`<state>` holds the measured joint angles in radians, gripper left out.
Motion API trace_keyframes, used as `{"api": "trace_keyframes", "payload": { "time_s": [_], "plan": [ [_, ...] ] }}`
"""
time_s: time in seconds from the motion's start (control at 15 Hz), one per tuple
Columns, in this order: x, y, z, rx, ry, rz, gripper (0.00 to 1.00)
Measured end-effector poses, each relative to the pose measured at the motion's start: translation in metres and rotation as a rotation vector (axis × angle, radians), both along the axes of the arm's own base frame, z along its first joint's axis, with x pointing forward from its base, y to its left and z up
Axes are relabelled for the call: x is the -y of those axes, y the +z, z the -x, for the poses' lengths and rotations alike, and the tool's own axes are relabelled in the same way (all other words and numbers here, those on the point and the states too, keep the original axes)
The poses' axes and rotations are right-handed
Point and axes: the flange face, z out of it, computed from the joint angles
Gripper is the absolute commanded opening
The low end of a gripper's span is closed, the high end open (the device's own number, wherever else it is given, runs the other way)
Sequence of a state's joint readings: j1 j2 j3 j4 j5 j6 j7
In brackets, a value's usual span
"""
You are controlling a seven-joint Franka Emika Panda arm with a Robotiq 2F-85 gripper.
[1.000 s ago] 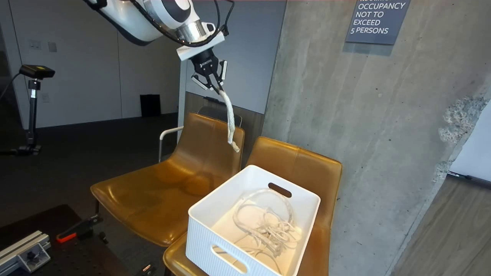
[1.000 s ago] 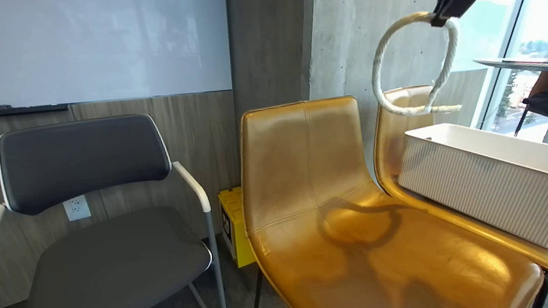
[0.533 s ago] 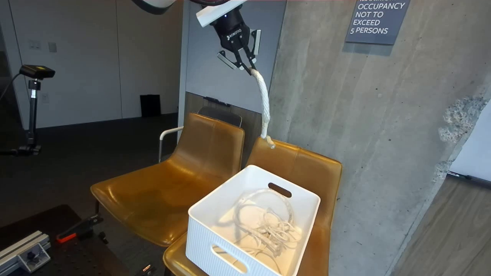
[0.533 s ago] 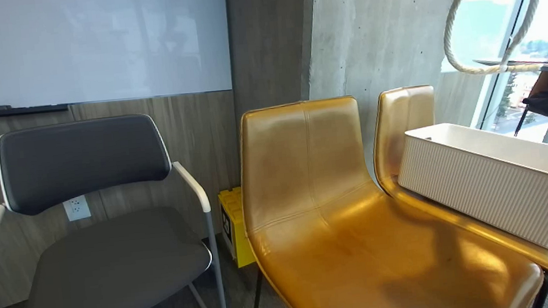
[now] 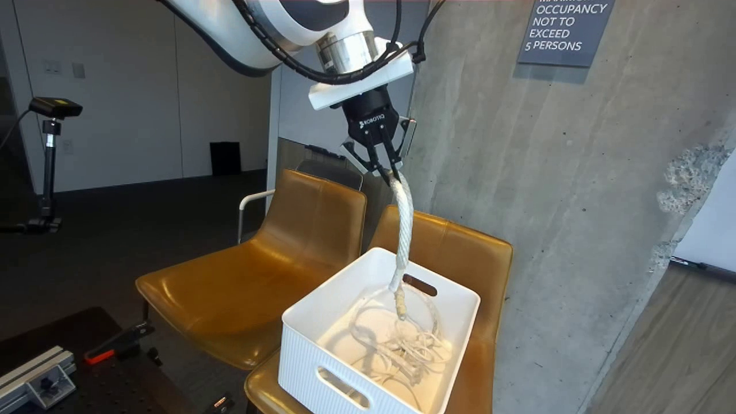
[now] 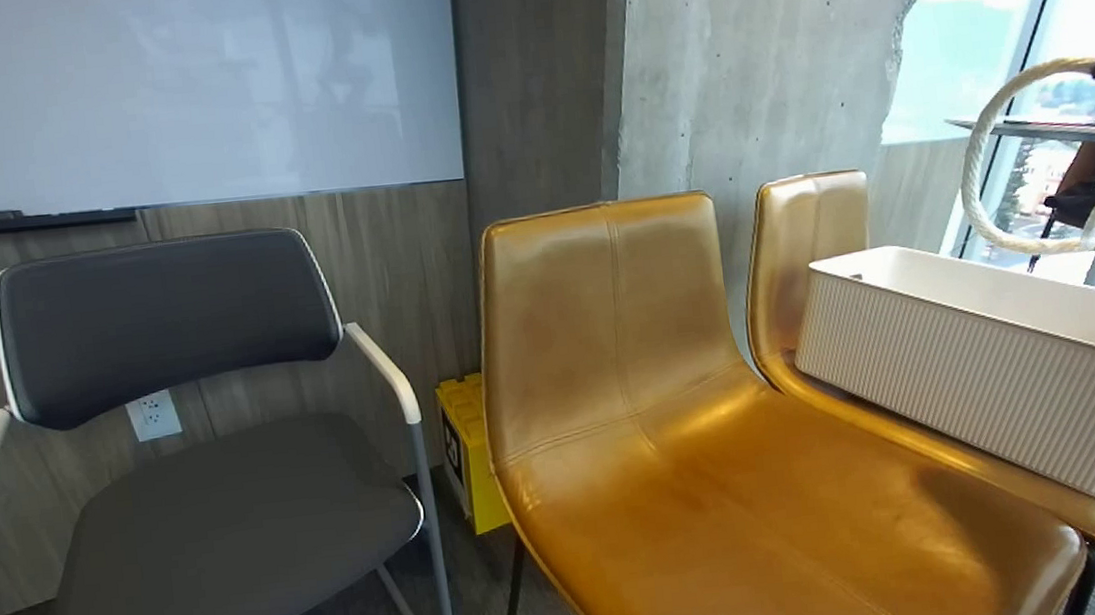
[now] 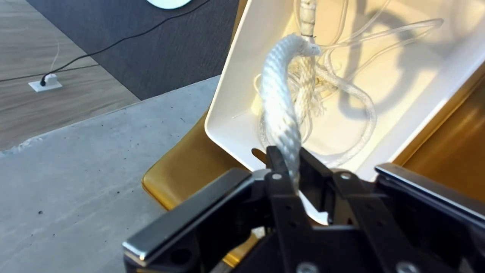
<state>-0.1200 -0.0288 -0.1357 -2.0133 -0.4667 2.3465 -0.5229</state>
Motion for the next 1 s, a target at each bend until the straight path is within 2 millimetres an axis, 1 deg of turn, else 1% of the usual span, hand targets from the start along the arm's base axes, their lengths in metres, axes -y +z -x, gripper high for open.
{"api": "trace_keyframes", "payload": {
  "time_s": [0.07, 0.13, 0.2, 0.33, 0.6, 0.73, 0.87, 1.0],
  "plan": [
    [0.006, -0.009, 0.004, -0.006, -0.012, -0.015, 0.04],
    [0.01, -0.018, 0.008, -0.009, -0.022, -0.031, 0.39],
    [0.014, -0.025, 0.011, -0.013, -0.032, -0.044, 0.41],
    [0.019, -0.034, 0.015, -0.016, -0.047, -0.069, 0.53],
    [0.019, -0.037, 0.016, -0.015, -0.053, -0.082, 0.83],
    [0.016, -0.039, 0.015, -0.007, -0.042, -0.082, 0.98],
    [0.008, -0.046, 0.01, -0.004, -0.018, -0.076, 1.0],
    [-0.003, -0.061, 0.004, 0.0, 0.017, -0.078, 1.0]
  ]
}}
